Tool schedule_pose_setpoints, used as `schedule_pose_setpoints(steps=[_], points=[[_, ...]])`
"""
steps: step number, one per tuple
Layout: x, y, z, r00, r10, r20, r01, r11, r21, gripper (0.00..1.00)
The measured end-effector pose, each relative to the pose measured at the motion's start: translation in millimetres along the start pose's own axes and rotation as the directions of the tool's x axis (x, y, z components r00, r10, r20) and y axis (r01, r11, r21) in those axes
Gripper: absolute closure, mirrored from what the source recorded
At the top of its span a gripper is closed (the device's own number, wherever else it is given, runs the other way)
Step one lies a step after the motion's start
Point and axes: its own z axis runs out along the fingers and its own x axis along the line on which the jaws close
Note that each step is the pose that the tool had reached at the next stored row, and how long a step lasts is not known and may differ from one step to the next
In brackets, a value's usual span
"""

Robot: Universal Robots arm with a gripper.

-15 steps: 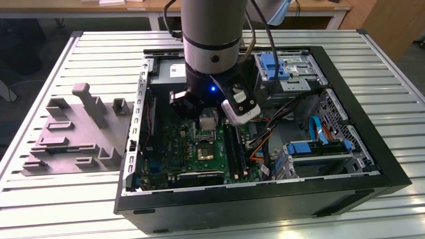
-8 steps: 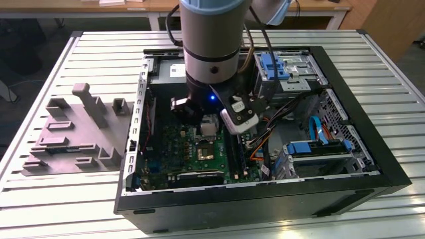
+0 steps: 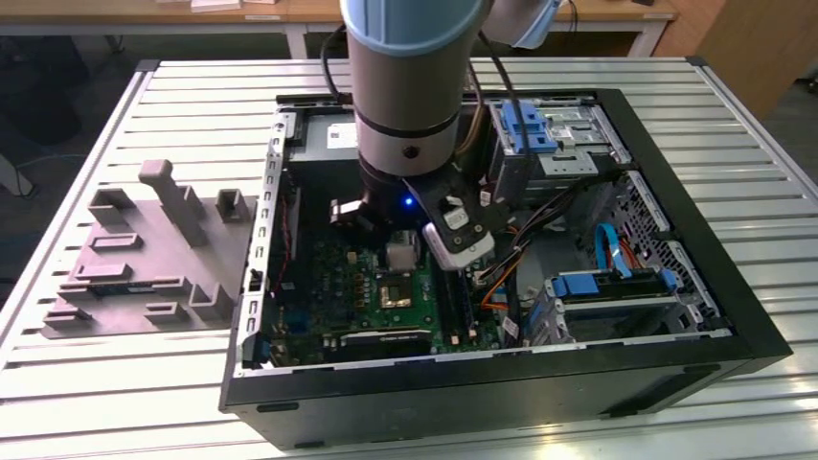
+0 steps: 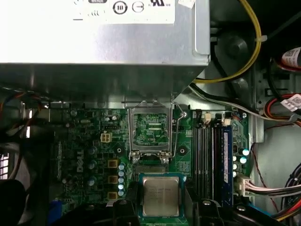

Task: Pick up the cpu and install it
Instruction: 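Place the cpu into insertion slot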

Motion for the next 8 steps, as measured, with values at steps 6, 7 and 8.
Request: schedule_pose_setpoints(steps=[6,7,8], points=[[0.1,-1.1,6.7,1.0000,0.000,-0.0003,0.000,0.9998,0.0188,0.53],[0.1,-1.2,8.5,1.0000,0.000,-0.0003,0.000,0.9998,0.0189,0.53],[0.1,-1.2,9.4,1.0000,0.000,-0.0001,0.000,0.9998,0.0190,0.53]])
